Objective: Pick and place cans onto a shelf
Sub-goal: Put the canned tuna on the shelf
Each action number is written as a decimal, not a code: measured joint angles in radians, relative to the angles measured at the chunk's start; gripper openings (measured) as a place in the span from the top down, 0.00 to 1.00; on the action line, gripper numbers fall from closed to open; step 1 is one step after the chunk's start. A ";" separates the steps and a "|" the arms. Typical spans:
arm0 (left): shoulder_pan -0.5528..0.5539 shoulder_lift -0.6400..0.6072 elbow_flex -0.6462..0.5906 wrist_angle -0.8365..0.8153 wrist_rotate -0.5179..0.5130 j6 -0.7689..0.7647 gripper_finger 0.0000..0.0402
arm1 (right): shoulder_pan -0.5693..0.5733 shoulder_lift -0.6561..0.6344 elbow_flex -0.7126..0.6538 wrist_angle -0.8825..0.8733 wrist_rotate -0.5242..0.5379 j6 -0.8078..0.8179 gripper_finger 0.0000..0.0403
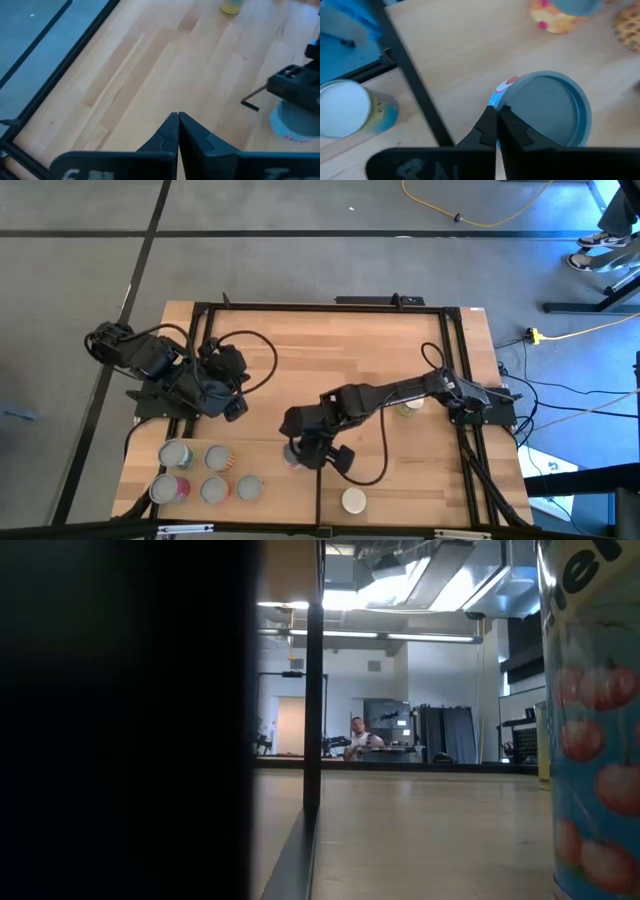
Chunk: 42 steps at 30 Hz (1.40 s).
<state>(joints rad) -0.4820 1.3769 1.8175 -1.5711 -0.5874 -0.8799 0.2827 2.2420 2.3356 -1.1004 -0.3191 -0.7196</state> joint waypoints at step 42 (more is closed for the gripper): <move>-0.116 0.045 0.000 0.183 0.189 0.264 1.00 | 0.055 -0.095 0.019 0.065 0.351 0.061 0.83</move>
<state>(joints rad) -0.5976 1.4217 1.8172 -1.3886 -0.3984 -0.6161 0.3378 2.1472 2.3550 -1.0356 0.0316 -0.6586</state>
